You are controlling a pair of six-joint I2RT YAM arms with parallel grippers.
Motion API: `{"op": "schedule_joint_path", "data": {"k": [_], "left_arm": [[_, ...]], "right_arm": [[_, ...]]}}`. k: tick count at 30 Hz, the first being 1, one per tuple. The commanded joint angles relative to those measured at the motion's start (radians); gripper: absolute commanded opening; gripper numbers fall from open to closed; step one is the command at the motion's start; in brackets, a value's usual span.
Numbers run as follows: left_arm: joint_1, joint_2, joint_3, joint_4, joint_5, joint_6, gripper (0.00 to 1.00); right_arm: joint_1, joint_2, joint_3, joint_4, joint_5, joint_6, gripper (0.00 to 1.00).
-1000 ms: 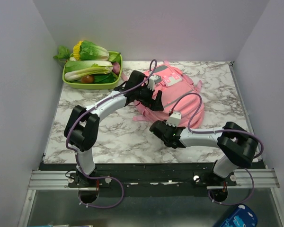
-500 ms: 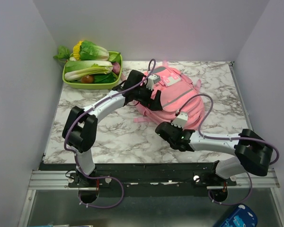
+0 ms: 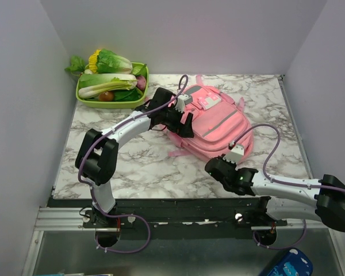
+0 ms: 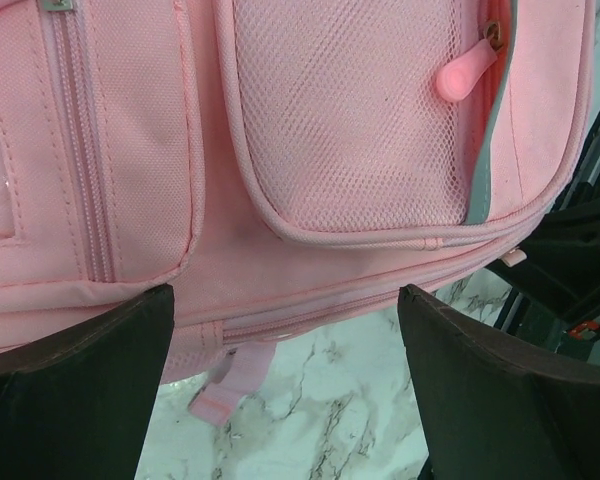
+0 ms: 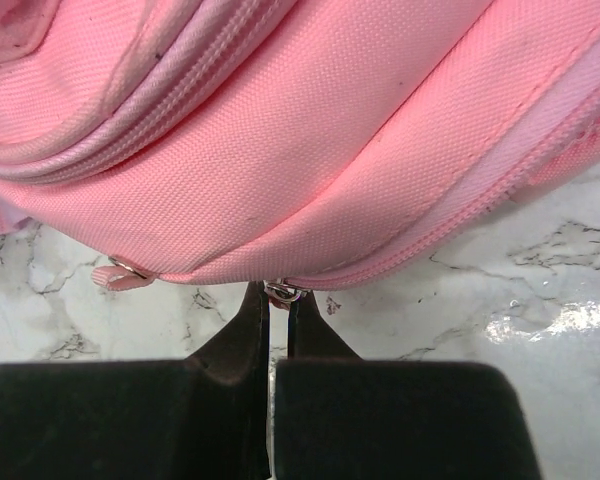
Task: Pack the student bag
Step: Zip the student bag at the center of the board.
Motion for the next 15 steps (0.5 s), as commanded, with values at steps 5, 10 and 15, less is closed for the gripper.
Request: {"op": "schedule_joint_path", "data": {"k": [5,10,15], "left_arm": [[0.008,-0.131,0.009,-0.051,0.072,0.204,0.99],[-0.024,-0.214,-0.017,-0.146,0.114,0.43,0.99],[-0.101,-0.263,-0.053,-0.198,0.077,0.67,0.99]], "right_arm": [[0.012,-0.062,-0.012,0.042,-0.013,-0.111,0.01],[0.011,-0.085,-0.016,0.045,-0.056,-0.085,0.01],[0.011,-0.125,-0.044,0.054,-0.106,-0.034,0.01]]}}
